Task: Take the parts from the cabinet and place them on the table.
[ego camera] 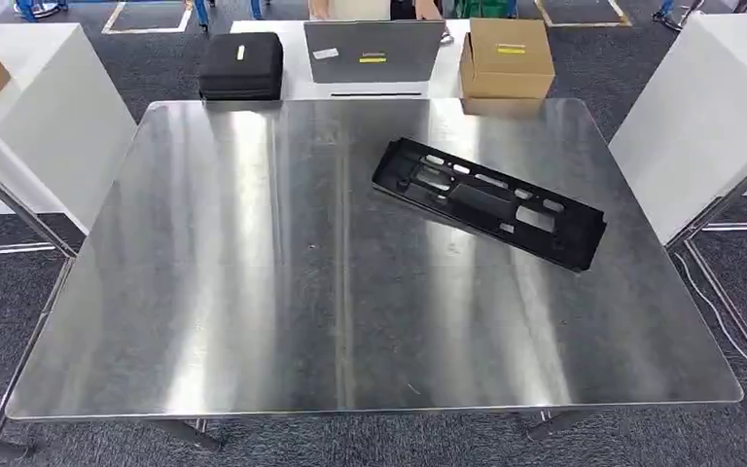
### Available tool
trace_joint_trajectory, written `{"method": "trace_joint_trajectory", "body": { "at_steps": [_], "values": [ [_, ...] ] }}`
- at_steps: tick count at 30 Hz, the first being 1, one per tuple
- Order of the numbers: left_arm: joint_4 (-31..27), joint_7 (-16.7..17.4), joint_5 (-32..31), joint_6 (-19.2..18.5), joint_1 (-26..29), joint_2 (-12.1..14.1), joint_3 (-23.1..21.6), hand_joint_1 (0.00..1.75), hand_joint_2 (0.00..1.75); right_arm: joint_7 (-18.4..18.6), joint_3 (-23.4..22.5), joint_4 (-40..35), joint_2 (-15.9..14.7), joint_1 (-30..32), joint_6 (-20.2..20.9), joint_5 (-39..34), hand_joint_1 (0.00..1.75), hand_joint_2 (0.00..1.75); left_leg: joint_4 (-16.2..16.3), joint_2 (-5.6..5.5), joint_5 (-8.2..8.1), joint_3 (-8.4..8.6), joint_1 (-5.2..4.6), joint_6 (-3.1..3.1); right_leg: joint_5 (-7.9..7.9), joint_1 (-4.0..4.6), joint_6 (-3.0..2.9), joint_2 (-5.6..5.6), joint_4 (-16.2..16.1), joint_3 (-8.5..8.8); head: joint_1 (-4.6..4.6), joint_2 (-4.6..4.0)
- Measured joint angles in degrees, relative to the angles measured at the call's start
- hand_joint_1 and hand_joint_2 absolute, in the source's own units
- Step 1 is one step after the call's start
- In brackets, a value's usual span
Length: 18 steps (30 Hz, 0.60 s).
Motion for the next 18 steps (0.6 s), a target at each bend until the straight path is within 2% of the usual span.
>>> {"method": "trace_joint_trajectory", "body": {
  "at_steps": [1, 2, 3, 5, 7, 8, 9, 11, 12, 13, 15, 16, 17, 18],
  "values": [
    [0.00, 0.02, -0.13, 0.11, -0.01, -0.07, 0.22, 0.00, 0.00, -10.84, 1.50, 6.12, -1.45, -7.15, 5.33, 4.00, 0.00, 0.00, 0.01, 0.08, 0.05, 0.01, 0.04, 0.12, 0.00, 0.03, 0.05, -0.03, -0.14, -0.29, 0.11, 0.00],
    [0.00, 0.15, -0.11, 0.13, 0.04, -0.13, 0.33, 0.00, 0.00, -17.00, 2.20, 8.88, -2.54, -12.29, 7.68, 5.67, 0.00, 0.00, 0.02, 0.17, -0.04, 0.16, 0.02, 0.10, -0.01, 0.01, 0.07, 0.03, -0.18, -0.26, 0.46, 0.00],
    [0.00, 0.35, -0.13, 0.20, 0.16, -0.13, 0.46, 0.00, 0.00, -22.02, 3.60, 11.48, -3.72, -16.66, 8.22, 7.16, 0.00, 0.00, 0.02, 0.27, -0.19, 0.35, -0.25, 0.12, -0.02, 0.14, 0.13, 0.19, -0.14, 0.17, 0.59, 0.00],
    [0.00, 0.61, -0.41, 0.55, -0.03, -0.17, 0.55, 0.00, 0.00, -21.25, 5.01, 16.69, -4.39, -26.42, 7.14, 9.26, 0.00, 0.00, -0.06, 0.83, -0.11, 0.45, -0.56, 0.29, 0.03, 0.04, 0.18, 0.64, -0.05, 0.16, 0.31, 0.00],
    [0.00, 1.52, -0.87, 0.55, -0.32, -0.22, 0.55, 0.00, 0.00, -20.96, 5.85, 24.30, -5.00, -34.59, 4.17, 14.74, 0.00, 0.00, 0.01, 1.16, -0.34, 0.83, -0.49, 0.65, -0.06, 0.15, 0.28, 0.83, -0.10, -0.08, 0.46, 0.00],
    [0.00, 2.25, -1.33, 0.41, -0.37, -0.22, 0.55, 0.00, 0.00, -20.96, 6.31, 28.12, -5.20, -38.90, 2.08, 16.56, 0.00, 0.00, -0.02, 1.24, -0.60, 0.92, -0.50, 0.49, -0.12, 0.13, 0.31, 0.98, -0.10, 0.09, 0.37, 0.00],
    [0.00, 2.86, -1.64, 0.26, -0.42, -0.26, 0.57, 0.00, 0.00, -20.96, 6.85, 33.15, -5.52, -41.10, -2.41, 18.60, 0.00, 0.00, -0.01, 1.31, -0.61, 1.02, -0.50, 0.55, -0.15, 0.11, 0.33, 1.03, -0.10, 0.19, 0.39, 0.00],
    [0.00, 3.43, -2.36, 0.31, -0.53, -0.28, 0.57, 0.00, 0.00, -20.77, 6.28, 42.71, -5.96, -44.21, -8.16, 24.70, 0.00, 0.00, 0.03, 1.47, -0.63, 1.32, -0.52, 0.60, -0.16, 0.07, 0.34, 1.21, -0.13, 0.20, 0.35, 0.00],
    [0.00, 3.61, -2.73, 0.33, -0.56, -0.26, 0.57, 0.00, 0.00, -19.76, 3.87, 48.32, -6.19, -44.27, -9.64, 32.17, 0.00, 0.00, 0.05, 1.48, -0.64, 1.40, -0.53, 0.61, -0.16, 0.05, 0.34, 1.22, -0.15, 0.20, 0.37, 0.00],
    [0.00, 3.87, -3.10, 0.33, -0.56, -0.22, 0.57, 0.00, 0.00, -17.94, 0.06, 52.84, -6.29, -45.15, -10.14, 42.78, 0.00, 0.00, 0.09, 1.59, -0.67, 1.42, -0.53, 0.66, -0.16, 0.04, 0.34, 1.36, -0.17, 0.20, 0.44, 0.00],
    [0.00, 4.72, -3.59, 0.20, -0.59, -0.13, 0.57, 0.00, 0.00, -12.03, -10.90, 58.48, -6.99, -46.14, -10.34, 67.06, 0.00, 0.00, 0.05, 1.76, -0.69, 1.32, -0.63, 0.68, -0.15, -0.01, 0.36, 1.47, -0.14, 0.28, 0.31, 0.00],
    [0.00, 5.03, -3.65, 0.02, -0.68, -0.09, 0.57, 0.00, 0.00, -9.39, -16.38, 61.10, -7.06, -46.33, -10.36, 69.91, 0.00, 0.00, 0.03, 1.65, -0.69, 1.20, -0.63, 0.71, -0.21, -0.01, 0.46, 1.39, -0.12, 0.36, 0.35, 0.00],
    [0.00, 5.18, -3.67, -0.04, -0.69, -0.07, 0.59, 0.00, 0.00, -6.79, -21.67, 63.28, -7.06, -46.84, -10.43, 69.68, 0.00, 0.00, 0.04, 1.57, -0.68, 1.28, -0.63, 0.71, -0.24, -0.01, 0.51, 1.36, -0.11, 0.50, 0.37, 0.00],
    [0.00, 5.27, -3.67, -0.07, -0.69, -0.02, 0.59, 0.00, 0.00, -6.52, -25.00, 64.57, -7.06, -46.87, -10.51, 69.64, 0.00, 0.00, 0.03, 1.53, -0.69, 1.23, -0.63, 0.71, -0.24, 0.00, 0.51, 1.39, -0.10, 0.93, 0.37, 0.00]
  ]
}}
